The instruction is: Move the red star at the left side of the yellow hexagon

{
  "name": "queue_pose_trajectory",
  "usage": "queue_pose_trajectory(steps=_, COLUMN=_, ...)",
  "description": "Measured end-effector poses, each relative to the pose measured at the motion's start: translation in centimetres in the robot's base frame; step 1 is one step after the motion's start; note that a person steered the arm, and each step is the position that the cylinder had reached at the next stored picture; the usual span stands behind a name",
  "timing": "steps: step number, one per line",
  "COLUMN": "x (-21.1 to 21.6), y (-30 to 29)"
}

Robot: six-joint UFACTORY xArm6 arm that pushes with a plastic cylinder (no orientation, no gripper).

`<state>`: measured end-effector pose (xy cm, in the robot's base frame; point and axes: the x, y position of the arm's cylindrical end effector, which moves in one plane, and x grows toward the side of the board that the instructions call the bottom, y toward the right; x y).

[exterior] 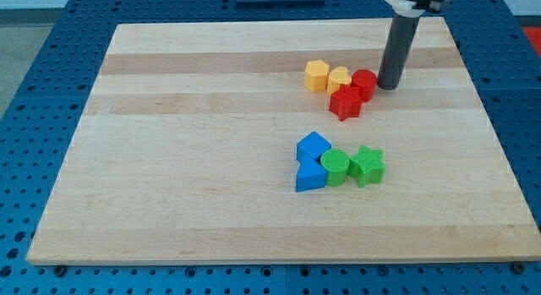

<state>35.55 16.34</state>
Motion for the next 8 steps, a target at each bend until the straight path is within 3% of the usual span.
queue_pose_trajectory(steps=2, x=4.3, y=0.1)
queue_pose_trajectory(steps=5, x=5.4, y=-1.0)
queue_pose_trajectory(steps=8, x=5.4, y=-6.4)
